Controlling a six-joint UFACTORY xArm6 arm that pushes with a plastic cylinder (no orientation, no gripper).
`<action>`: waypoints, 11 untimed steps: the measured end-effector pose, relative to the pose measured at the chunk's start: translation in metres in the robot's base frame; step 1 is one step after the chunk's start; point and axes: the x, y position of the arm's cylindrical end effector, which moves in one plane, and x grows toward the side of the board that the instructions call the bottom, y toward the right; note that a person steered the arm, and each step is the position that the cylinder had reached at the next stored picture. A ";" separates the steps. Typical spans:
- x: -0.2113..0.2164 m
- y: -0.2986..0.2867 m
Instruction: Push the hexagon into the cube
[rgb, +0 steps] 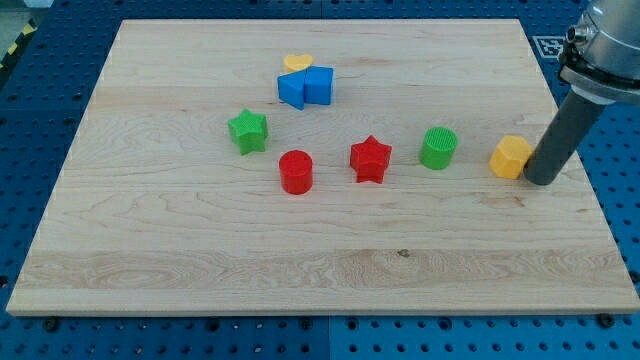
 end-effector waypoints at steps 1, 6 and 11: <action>-0.019 0.000; -0.026 -0.070; -0.085 -0.034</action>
